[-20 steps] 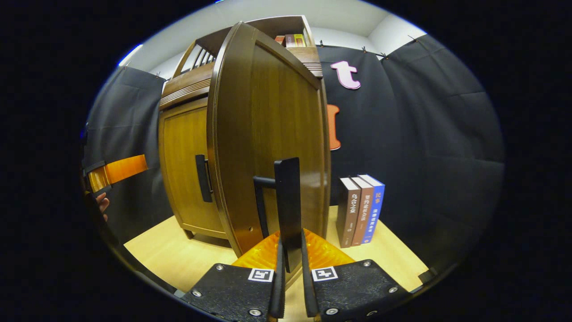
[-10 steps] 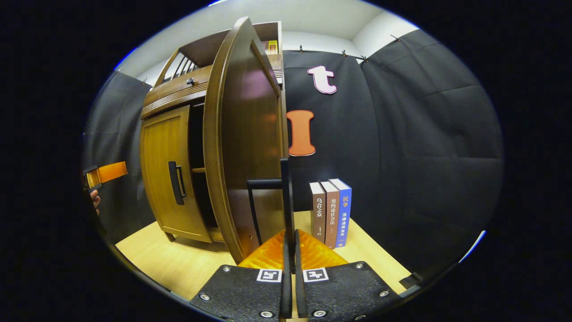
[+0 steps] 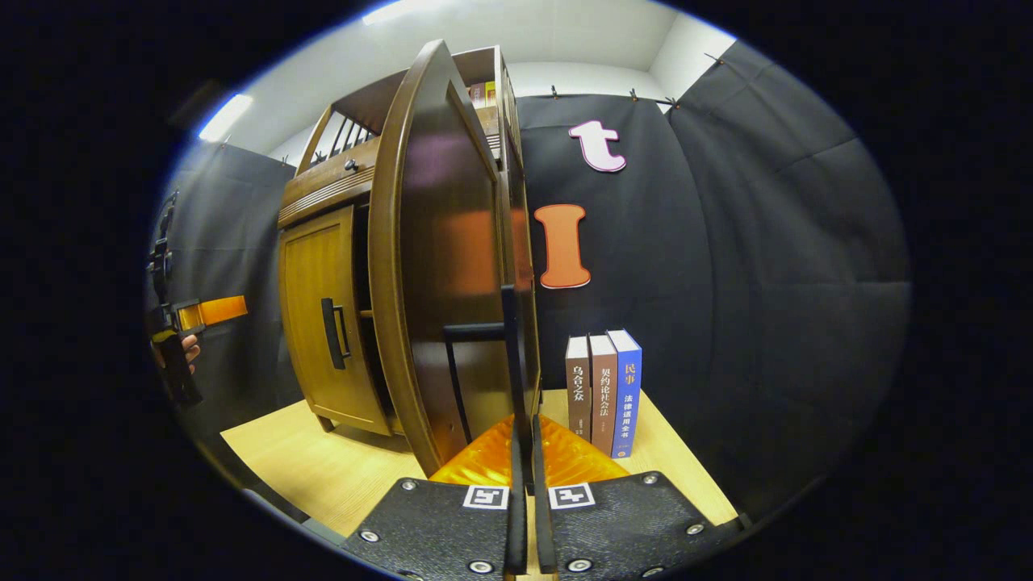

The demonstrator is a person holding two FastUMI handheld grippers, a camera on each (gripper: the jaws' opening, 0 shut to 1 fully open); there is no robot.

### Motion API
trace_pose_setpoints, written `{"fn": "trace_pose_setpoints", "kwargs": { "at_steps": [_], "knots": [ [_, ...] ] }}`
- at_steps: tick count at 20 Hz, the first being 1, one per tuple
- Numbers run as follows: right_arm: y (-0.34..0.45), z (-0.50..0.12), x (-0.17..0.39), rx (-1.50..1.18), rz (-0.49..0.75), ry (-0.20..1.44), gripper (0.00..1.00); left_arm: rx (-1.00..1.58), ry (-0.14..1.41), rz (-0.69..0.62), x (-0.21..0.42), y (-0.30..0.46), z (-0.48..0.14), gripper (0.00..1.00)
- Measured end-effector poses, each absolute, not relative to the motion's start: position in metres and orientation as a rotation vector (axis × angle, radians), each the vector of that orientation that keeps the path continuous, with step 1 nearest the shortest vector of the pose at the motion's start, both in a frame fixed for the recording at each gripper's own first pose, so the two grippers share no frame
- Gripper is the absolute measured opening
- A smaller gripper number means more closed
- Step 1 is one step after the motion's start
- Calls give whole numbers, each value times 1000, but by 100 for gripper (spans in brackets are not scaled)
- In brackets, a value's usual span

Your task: Open the right door of the double-door shoe cabinet with the right hand, and open the left door with the left hand.

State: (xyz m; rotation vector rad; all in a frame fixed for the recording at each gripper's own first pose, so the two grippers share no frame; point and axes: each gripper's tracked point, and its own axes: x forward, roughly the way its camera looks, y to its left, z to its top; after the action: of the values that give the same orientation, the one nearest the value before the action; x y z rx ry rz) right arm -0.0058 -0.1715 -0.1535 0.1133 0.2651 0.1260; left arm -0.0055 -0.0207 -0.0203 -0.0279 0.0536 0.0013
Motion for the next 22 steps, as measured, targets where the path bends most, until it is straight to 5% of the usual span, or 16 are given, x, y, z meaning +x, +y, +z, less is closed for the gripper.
{"fn": "trace_pose_setpoints", "kwargs": {
  "at_steps": [1,6,7,8,12,13,14,15,16,22],
  "knots": [
    [-173,-153,-5,119,128,255,4,-24,49,7,-6,-20,-20,94],
    [-171,-155,-10,98,128,232,4,-23,49,19,-6,-15,-20,94],
    [-173,-158,-14,87,125,251,16,-22,50,21,-5,-15,-21,94],
    [-180,-159,-21,66,107,252,4,-20,52,23,-6,-14,-21,94],
    [-191,-155,-52,55,29,281,7,-15,59,17,0,-15,-24,95],
    [-190,-153,-60,39,13,289,0,-13,63,13,2,-17,-25,95],
    [-185,-150,-66,40,3,291,7,-12,66,8,5,-18,-27,95],
    [-173,-144,-70,58,6,284,24,-10,68,2,8,-20,-27,95],
    [-160,-140,-72,73,10,270,7,-8,70,-3,11,-22,-28,96],
    [-82,-116,-74,126,87,244,7,9,71,-21,27,-28,-33,94]
  ]
}}
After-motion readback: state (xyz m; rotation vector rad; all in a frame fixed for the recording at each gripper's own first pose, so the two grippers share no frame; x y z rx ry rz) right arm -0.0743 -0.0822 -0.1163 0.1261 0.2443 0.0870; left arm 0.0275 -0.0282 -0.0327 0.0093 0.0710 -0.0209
